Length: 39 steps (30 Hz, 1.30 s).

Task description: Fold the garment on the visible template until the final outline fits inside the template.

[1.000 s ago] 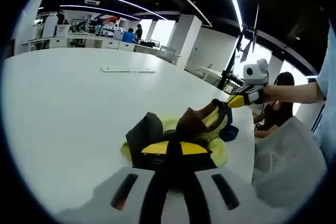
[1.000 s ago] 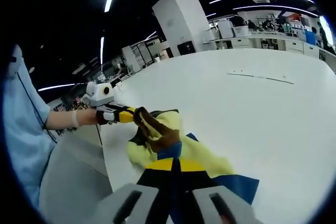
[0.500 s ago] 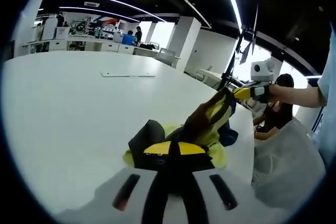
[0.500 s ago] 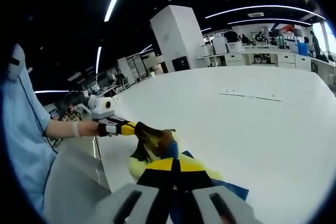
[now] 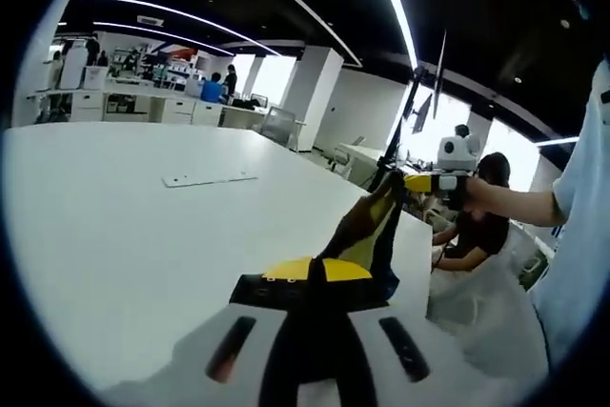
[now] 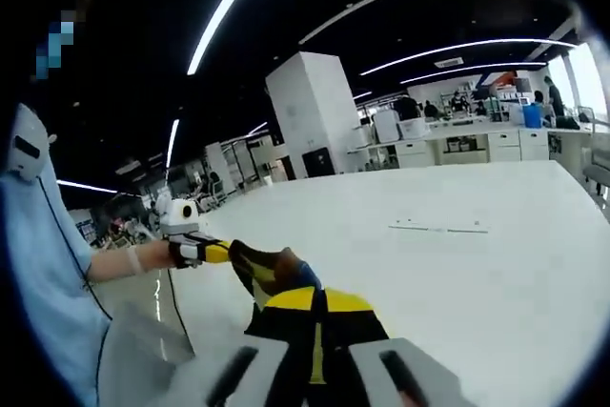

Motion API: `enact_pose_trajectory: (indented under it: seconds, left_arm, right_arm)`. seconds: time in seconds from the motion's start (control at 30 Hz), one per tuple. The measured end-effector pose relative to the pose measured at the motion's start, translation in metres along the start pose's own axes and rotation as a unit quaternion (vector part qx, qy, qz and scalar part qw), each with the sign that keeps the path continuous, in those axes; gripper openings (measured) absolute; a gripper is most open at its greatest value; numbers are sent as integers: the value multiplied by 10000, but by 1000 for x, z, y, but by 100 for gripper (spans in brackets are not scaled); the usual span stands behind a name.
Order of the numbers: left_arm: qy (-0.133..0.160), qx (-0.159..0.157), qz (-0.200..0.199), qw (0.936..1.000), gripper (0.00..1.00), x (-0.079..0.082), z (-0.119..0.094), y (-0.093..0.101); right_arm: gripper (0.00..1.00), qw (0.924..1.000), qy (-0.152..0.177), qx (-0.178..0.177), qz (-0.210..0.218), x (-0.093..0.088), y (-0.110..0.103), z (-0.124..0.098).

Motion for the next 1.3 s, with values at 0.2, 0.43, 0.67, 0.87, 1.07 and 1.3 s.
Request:
enact_pose_trajectory:
  seconds: [0.2, 0.43, 0.67, 0.87, 1.07, 1.3]
  left_arm:
    - [521, -246, -106, 9983, 0, 47, -14, 18]
    - [948, -440, -41, 9945, 0, 80, -32, 33]
    - [1616, -756, 135, 9839, 0, 120, -56, 46]
    - [2075, -866, 243, 9741, 0, 151, -70, 48]
    - [1899, -559, -2, 9802, 0, 146, -54, 17]
    - [1545, -305, -444, 9865, 0, 131, -24, -32]
  right_arm:
    - [0, 9981, 599, 102, -135, 44, -14, -12]
    - [0, 9943, 954, 271, -394, 80, -29, -16]
    - [0, 9860, 1504, 527, -484, 121, -41, -18]
    - [0, 9773, 1847, 751, -720, 150, -42, -16]
    - [0, 9833, 1539, 578, -776, 142, -20, 7]
    - [0, 9920, 1091, 465, -429, 115, 20, 47]
Point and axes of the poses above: the point that each gripper's makers call its tool centre point, and the gripper's own axes: z roughly forward along the fingers, y roughly to its right, x roughly out of its top, the point moved 6 cm from there along -z, roughly backward along the fingers, and after that the axes turned 6 degrees about -z, right-handed, at the moved point
